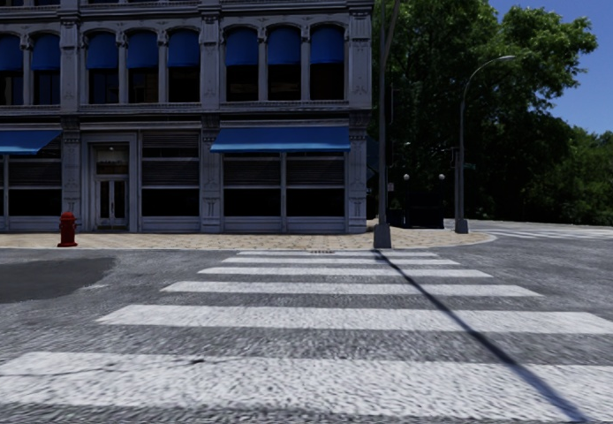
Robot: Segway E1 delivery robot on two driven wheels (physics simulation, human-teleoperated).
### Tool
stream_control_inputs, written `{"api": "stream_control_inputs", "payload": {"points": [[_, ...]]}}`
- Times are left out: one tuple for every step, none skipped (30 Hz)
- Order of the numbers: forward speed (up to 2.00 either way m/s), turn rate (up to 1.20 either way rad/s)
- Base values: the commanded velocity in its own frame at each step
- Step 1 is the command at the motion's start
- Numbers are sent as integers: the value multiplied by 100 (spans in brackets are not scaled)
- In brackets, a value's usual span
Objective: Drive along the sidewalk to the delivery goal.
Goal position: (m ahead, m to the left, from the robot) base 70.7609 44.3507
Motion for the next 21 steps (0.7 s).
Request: {"api": "stream_control_inputs", "payload": {"points": [[200,0],[200,0],[200,0],[200,0],[200,0],[200,0],[200,0],[200,0],[200,0],[200,0],[200,0],[200,0],[200,0],[200,0],[200,0],[200,0],[200,0],[200,0],[200,0],[200,0],[200,0]]}}
